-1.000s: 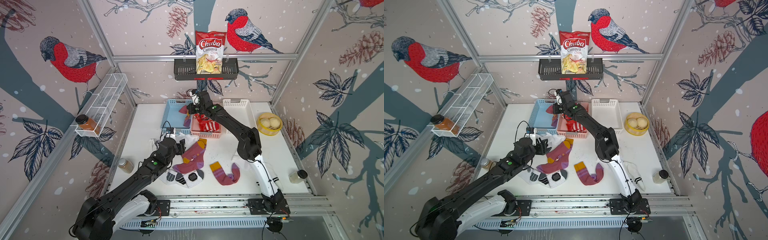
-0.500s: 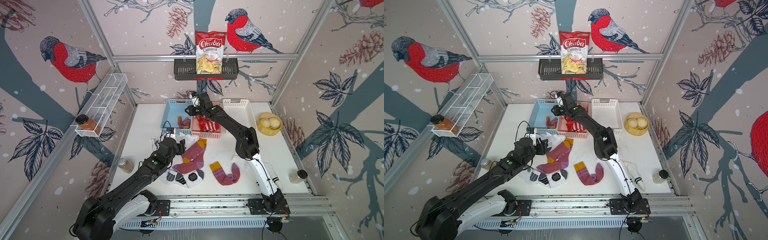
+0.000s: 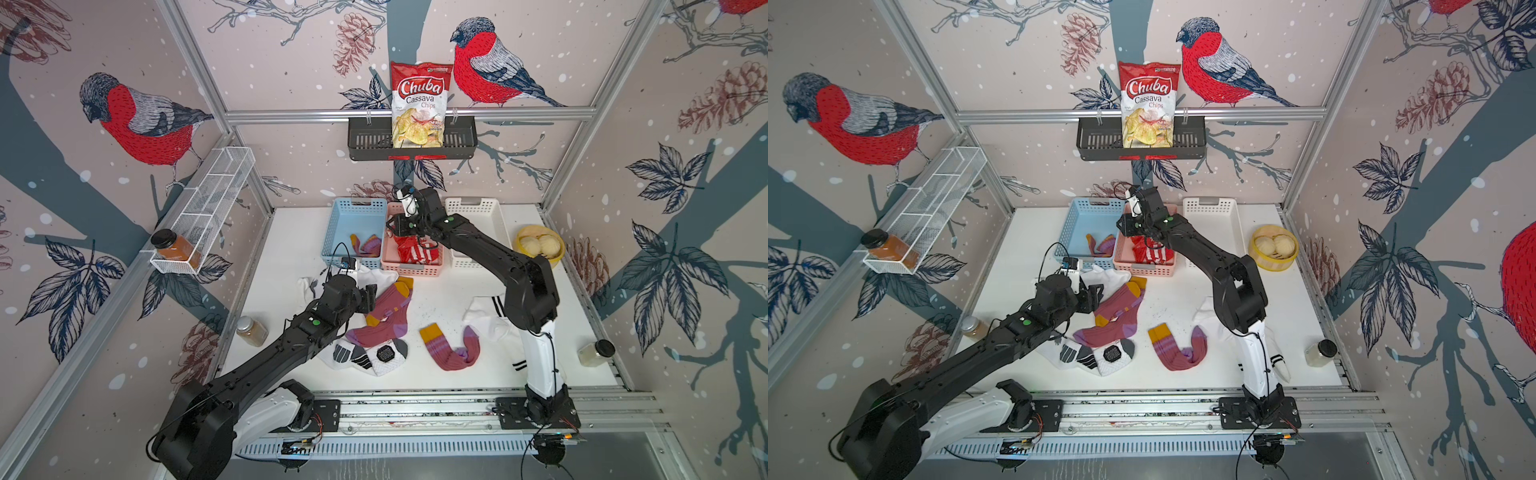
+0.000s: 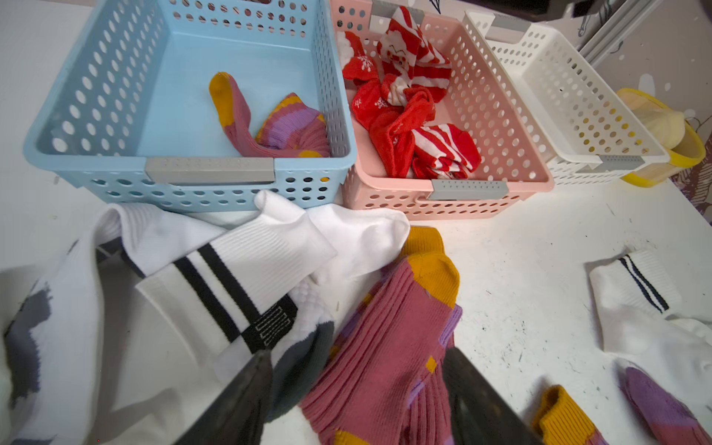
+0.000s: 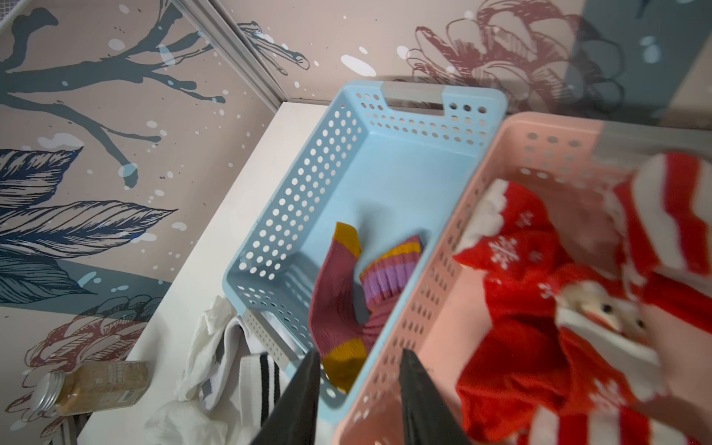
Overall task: Sort the socks into the basket by color
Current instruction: Place the sock in the bin, then pick up the sock at the center of the board.
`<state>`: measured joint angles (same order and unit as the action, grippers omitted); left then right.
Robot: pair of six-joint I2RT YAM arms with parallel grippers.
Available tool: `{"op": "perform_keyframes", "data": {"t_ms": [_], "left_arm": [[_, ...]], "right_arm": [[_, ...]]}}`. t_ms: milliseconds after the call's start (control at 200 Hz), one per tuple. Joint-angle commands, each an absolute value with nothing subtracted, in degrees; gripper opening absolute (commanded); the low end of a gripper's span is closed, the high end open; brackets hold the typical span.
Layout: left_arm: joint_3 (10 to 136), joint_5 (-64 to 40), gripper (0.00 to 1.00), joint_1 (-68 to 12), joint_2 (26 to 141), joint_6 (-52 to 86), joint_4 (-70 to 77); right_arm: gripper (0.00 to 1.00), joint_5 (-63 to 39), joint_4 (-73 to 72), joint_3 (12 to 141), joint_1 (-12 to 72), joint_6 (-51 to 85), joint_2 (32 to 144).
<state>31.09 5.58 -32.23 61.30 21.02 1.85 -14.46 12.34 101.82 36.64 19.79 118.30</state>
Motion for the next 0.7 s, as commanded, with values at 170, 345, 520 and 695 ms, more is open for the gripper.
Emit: {"op": "perform_keyframes", "data": {"t_ms": [170, 345, 520, 695], "left_arm": [[28.69, 0.18, 0.66, -36.76, 64.52, 24.12, 6.52], [27.95, 2.32, 0.65, -44.98, 65.96, 27.47, 5.74], [28.75, 5.35, 0.64, -49.49, 68.35, 28.85, 2.79], [29.11, 4.2, 0.61, -50.25, 73.39, 29.47, 3.27]], "right_arm": [[0.4, -7.95, -1.67, 73.63, 36.43, 25.92, 99.08], [0.41, -5.07, -5.07, 60.98, 36.56, 28.77, 90.88], [0.42, -2.77, -6.21, 53.61, 37.17, 31.11, 85.34], [0.42, -1.46, -7.22, 47.8, 37.28, 33.25, 80.09]]}}
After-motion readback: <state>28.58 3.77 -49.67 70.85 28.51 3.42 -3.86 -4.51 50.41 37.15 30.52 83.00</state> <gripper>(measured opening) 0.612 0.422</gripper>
